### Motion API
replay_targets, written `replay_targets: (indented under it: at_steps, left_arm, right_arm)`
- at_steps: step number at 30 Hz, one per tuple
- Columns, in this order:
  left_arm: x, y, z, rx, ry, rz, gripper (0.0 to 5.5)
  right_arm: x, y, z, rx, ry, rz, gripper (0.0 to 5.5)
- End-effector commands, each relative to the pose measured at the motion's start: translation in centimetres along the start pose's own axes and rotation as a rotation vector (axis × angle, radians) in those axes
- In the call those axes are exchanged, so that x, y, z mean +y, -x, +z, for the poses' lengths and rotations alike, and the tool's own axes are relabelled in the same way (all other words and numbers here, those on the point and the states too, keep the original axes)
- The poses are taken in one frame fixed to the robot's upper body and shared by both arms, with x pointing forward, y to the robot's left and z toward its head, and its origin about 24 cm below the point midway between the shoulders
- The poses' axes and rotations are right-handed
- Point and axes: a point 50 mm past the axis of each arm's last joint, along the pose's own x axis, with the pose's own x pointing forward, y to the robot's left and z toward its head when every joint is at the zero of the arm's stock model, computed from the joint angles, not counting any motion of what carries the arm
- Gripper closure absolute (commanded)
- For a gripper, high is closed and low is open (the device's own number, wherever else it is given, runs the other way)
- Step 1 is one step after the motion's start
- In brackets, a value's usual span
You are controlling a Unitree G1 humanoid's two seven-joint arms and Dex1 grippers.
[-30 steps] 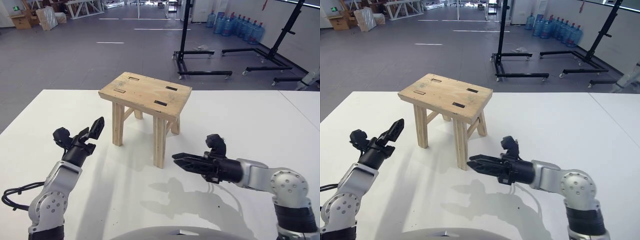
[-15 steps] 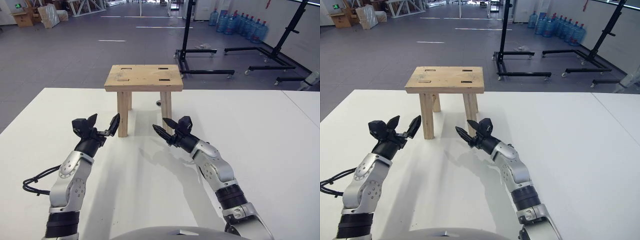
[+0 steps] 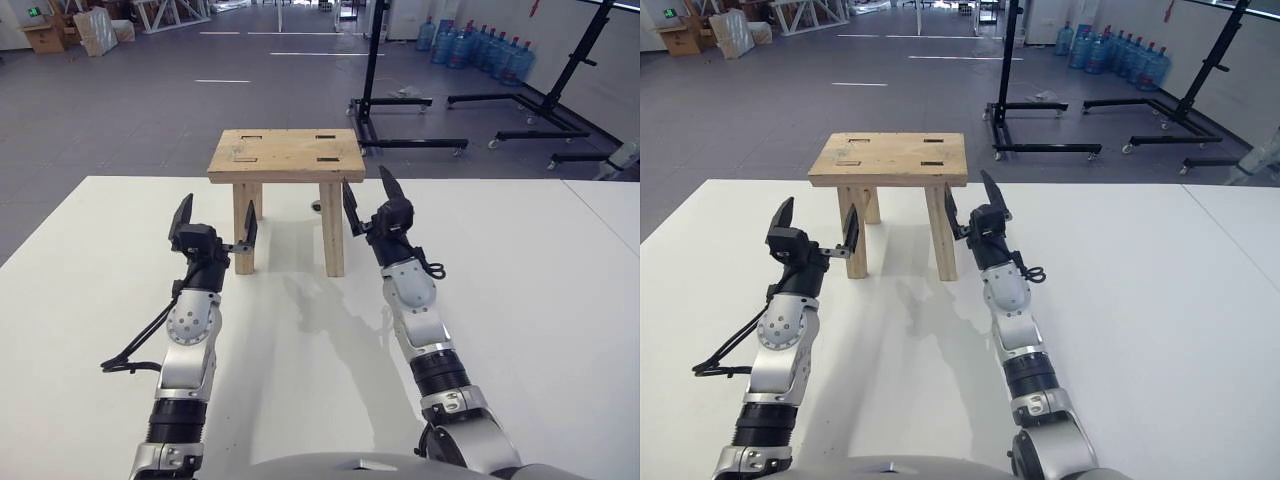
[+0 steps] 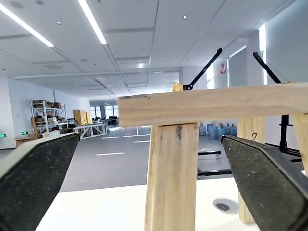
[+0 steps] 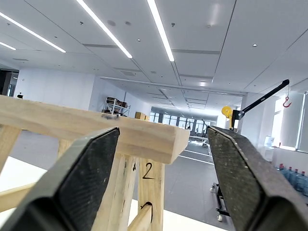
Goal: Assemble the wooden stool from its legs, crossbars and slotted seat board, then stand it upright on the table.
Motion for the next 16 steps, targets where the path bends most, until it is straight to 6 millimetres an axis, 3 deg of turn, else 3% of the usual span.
replay_targets:
  at_steps: [1, 16]
  left_arm:
    - [-0.36, -0.48, -0.08, -0.024, -0.005, 0.006, 0.1]
    - [-0.43, -0.6, 0.12, -0.055, -0.035, -0.002, 0.1]
  right_arm:
    - [-0.25, -0.84, 0.1, -0.027, 0.016, -0.012, 2.18]
    - [-0.33, -0.67, -0.22, -0.032, 0.021, -0.022, 2.18]
